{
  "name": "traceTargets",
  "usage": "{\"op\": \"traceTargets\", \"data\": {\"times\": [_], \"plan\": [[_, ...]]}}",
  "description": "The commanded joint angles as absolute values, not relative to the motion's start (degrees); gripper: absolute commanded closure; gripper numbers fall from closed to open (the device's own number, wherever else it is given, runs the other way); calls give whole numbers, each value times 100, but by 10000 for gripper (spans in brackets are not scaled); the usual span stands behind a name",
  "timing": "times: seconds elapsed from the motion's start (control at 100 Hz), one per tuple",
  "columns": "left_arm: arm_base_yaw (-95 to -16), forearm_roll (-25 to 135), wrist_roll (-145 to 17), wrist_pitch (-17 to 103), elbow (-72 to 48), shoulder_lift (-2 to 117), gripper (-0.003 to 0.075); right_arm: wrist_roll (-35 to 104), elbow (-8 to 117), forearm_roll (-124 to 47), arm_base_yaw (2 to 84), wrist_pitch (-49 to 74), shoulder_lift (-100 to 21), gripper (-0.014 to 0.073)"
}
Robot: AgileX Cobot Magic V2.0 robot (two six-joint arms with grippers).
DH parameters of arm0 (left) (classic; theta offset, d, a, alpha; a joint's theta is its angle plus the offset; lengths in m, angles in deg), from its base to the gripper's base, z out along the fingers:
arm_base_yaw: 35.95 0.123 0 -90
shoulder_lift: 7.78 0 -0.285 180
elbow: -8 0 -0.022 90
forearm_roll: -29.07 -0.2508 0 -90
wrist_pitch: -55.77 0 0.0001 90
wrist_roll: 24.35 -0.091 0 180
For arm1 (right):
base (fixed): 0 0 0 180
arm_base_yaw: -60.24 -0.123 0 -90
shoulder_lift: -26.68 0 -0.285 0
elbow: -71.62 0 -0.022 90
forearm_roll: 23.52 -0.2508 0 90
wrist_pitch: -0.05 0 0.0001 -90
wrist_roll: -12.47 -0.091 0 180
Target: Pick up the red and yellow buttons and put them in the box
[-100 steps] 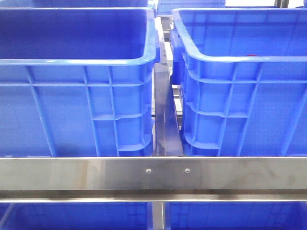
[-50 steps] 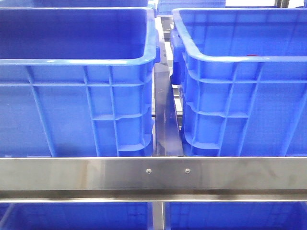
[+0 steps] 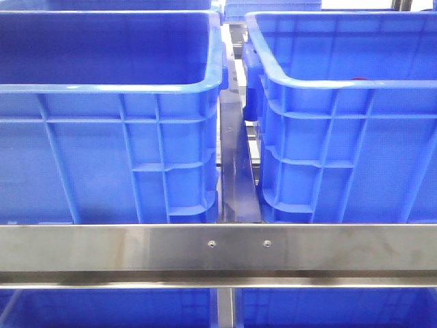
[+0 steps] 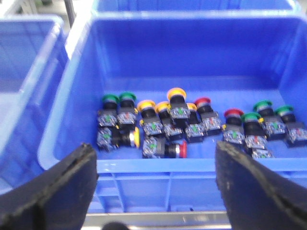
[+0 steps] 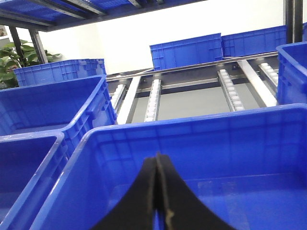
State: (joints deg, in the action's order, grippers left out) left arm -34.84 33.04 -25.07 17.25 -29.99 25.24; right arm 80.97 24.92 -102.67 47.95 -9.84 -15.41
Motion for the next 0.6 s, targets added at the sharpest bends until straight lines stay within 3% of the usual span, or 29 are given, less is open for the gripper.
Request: {"op": "traceTargets", "data": {"times": [0.0, 0.59], "plan": [[-3489, 3543, -2592, 2163, -2610, 3028, 218, 8144, 2645, -10185, 4818, -990, -1540, 709], [-3725, 4263, -3643, 1797, -292, 7140, 219, 8144, 2645, -10185, 4818, -1000, -1540, 709]]}}
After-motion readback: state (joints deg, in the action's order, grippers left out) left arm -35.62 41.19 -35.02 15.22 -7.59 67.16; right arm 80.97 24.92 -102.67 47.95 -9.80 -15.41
